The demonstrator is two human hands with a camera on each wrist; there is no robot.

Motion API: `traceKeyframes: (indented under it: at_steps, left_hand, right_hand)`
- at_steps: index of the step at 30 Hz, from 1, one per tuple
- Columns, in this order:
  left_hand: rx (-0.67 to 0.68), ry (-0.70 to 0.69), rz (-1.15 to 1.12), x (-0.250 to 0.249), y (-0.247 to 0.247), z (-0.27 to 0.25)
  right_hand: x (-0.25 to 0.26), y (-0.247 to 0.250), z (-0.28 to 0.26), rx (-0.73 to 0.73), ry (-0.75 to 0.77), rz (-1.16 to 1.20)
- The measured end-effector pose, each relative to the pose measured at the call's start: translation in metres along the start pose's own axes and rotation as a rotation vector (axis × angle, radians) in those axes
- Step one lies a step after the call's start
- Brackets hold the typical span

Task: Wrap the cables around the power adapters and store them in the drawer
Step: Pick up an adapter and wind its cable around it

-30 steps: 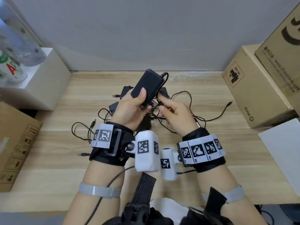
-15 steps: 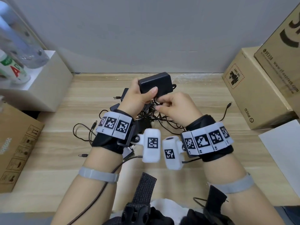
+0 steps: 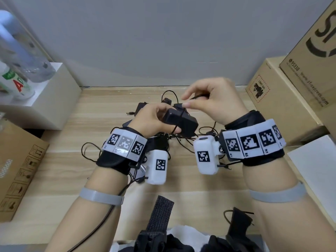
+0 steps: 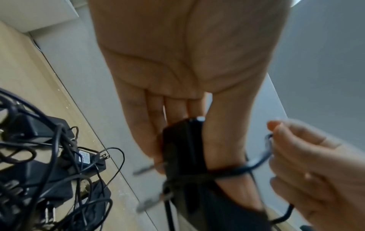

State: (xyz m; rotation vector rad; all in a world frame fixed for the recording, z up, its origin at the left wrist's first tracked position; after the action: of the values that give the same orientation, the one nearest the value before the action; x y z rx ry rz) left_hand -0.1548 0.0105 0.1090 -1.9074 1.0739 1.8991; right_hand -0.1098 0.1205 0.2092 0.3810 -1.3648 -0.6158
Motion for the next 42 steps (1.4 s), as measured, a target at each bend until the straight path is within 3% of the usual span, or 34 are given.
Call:
traceKeyframes:
  at_steps: [4, 11, 16, 20, 26, 33, 37, 42]
  left_hand:
    - [0.206, -0.070, -0.189, -0.015, -0.013, -0.010]
    - [0.132, -0.167, -0.626, -0.035, 0.007, -0.005]
    - [-0.009, -0.142, -0.816, -0.037, 0.011, 0.001]
    - [-0.195, -0.109, -0.717, -0.029, 0.021, 0.001]
    - [-0.326, -0.057, -0.547, -0.020, 0.028, -0.003]
    - [-0.450, -0.092, -0.142, -0.025, 0.042, -0.005]
    - [-0.411, -0.097, 0.181, -0.029, 0.042, -0.004]
    - [-0.161, -0.115, 0.188, -0.030, 0.020, -0.001]
  right_hand:
    - [-0.022, 0.021, 0.003, -0.108, -0.044, 0.133]
    - [-0.056, -0.006, -0.002, -0.046, -0.142, 0.313]
    - [-0.055, -0.044, -0.009, 0.073, -0.157, 0.220]
    - [-0.050, -0.054, -0.016, 0.091, -0.162, 0.115]
    - [-0.040, -0.056, -0.020, 0.144, -0.114, 0.013]
    - [-0.025, -0.048, -0.023, 0.127, -0.056, -0.035]
    - [-0.011, -0.034, -0.019, 0.075, -0.009, -0.064]
    - [-0.011, -0.012, -0.007, -0.019, 0.012, -0.059]
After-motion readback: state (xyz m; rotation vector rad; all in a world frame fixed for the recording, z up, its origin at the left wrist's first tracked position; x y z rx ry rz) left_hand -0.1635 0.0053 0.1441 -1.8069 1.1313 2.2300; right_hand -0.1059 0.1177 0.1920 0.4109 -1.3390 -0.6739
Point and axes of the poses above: each hand's wrist, its own z-axis towards the middle knuckle, its own y-axis out of the back of the hand, x = y × z, the point moved 10 cm from there along z, towards the middle knuckle, and after that the axes turned 4 degrees about z, right-handed, at the moved point
